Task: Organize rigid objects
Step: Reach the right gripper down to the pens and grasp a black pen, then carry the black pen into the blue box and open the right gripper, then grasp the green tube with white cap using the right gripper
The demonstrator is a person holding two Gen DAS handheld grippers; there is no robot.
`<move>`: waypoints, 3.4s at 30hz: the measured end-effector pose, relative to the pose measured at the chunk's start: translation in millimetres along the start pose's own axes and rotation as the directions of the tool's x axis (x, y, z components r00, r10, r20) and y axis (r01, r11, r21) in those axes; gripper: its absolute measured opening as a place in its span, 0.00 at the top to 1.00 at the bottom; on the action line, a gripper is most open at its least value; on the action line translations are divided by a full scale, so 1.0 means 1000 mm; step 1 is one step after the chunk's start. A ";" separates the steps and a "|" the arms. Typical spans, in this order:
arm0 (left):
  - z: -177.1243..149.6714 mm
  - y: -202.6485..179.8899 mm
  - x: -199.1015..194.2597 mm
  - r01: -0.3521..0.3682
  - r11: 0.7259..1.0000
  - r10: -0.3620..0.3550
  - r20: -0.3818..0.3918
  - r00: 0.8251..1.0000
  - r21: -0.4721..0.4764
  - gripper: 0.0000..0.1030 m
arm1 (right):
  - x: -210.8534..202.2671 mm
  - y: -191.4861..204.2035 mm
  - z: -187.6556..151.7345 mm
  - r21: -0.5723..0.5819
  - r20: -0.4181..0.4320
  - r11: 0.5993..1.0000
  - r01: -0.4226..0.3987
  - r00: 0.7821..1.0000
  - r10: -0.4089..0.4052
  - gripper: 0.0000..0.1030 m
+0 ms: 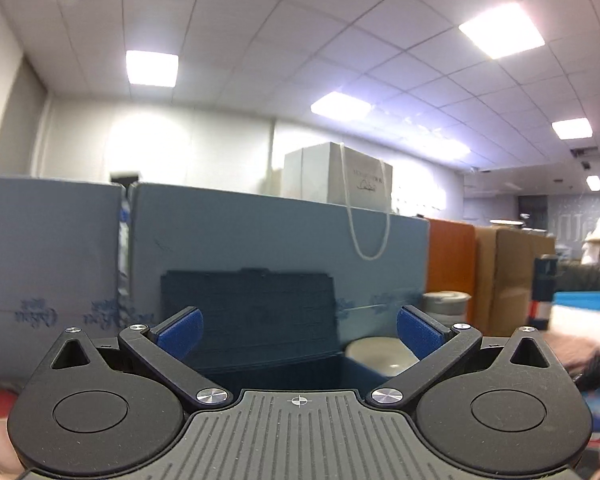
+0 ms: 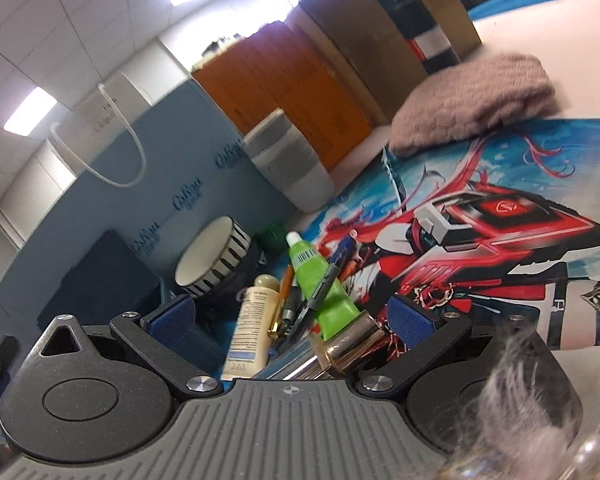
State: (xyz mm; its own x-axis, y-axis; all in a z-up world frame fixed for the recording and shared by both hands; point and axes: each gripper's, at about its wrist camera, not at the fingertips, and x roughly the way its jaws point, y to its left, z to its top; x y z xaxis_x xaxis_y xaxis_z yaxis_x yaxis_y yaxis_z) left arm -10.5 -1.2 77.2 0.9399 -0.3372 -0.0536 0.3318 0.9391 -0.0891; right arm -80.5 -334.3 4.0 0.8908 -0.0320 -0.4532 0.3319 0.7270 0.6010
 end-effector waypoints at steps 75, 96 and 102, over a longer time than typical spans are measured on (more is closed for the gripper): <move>-0.020 0.149 0.054 -0.156 0.893 0.016 -0.316 0.949 -0.423 0.00 | 0.117 0.223 -0.047 -0.425 -0.114 0.888 -0.175 0.984 0.140 0.47; -0.001 0.080 0.046 -0.028 0.978 -0.034 -0.291 0.956 -0.206 0.00 | 0.048 0.078 0.052 -0.314 0.158 0.949 0.024 0.987 0.028 0.19; 0.005 0.053 0.057 -0.014 0.988 -0.036 -0.308 0.951 -0.156 0.00 | 0.088 0.050 0.062 -0.323 0.043 0.943 0.086 0.996 -0.077 0.22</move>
State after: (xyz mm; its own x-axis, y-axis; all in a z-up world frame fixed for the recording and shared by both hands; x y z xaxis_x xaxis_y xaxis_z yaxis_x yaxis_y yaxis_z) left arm 61.0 29.4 74.8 0.8571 -0.3743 -0.3539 0.3025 0.9219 -0.2422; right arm 34.3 -343.5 35.0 0.8751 -0.1170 -0.4696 0.2898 0.9038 0.3150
